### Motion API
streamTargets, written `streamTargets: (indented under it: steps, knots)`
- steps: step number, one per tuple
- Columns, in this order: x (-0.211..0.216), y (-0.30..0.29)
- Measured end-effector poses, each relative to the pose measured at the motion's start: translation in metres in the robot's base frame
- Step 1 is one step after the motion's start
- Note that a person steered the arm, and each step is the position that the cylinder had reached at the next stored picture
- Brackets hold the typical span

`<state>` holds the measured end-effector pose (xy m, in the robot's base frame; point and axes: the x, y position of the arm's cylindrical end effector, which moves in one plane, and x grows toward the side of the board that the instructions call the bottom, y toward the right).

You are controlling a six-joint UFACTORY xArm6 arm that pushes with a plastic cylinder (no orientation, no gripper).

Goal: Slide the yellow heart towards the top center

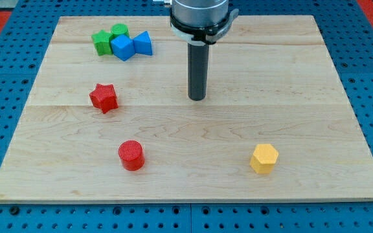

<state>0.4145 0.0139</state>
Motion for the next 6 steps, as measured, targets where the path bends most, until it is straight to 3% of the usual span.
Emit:
streamTargets:
  steps: [2, 4, 6]
  knots:
    - [-0.059, -0.002]
    - [-0.087, -0.021]
    - [-0.14, -0.004]
